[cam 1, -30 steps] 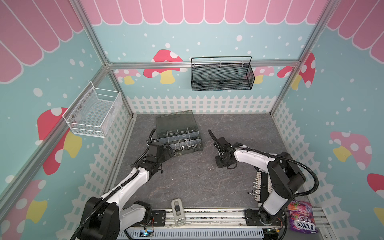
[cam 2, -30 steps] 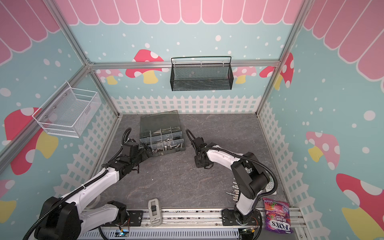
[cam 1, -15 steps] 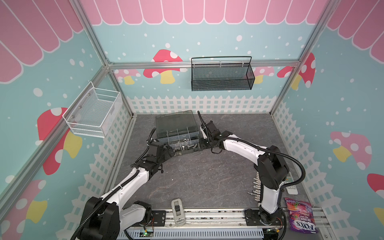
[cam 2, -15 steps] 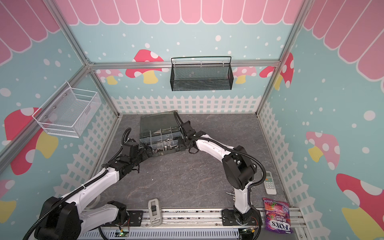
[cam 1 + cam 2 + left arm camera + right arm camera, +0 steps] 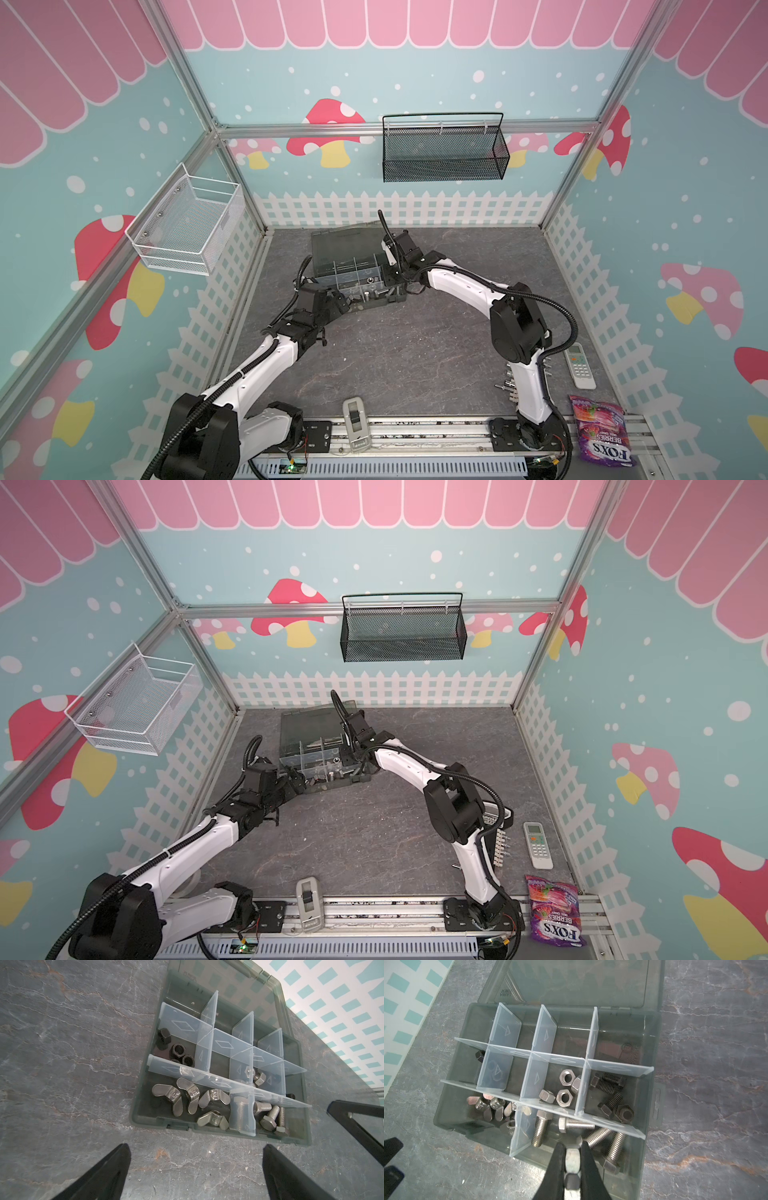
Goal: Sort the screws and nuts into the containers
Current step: 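Carry the hex nut with the right gripper over the organizer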
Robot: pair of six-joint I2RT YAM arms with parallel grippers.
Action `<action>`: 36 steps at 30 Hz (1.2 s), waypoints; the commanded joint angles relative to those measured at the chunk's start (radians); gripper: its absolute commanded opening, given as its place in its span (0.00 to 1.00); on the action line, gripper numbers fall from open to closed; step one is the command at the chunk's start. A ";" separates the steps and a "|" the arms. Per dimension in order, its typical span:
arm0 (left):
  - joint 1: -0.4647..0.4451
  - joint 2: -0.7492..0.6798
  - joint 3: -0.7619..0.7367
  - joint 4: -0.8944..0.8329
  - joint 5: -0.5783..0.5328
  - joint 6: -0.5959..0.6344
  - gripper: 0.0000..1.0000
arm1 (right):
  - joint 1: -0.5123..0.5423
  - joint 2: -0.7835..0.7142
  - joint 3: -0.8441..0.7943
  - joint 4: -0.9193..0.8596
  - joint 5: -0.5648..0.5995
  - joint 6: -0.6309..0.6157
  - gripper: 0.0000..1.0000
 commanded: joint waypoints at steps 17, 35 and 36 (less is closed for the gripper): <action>0.009 -0.029 -0.001 -0.001 -0.015 -0.020 1.00 | 0.014 0.241 0.293 -0.067 -0.017 -0.051 0.04; 0.012 -0.034 -0.007 -0.004 -0.017 -0.017 1.00 | 0.022 0.355 0.428 -0.069 -0.056 -0.050 0.11; 0.013 -0.036 -0.008 -0.005 -0.018 -0.018 1.00 | 0.022 0.359 0.434 -0.070 -0.059 -0.050 0.11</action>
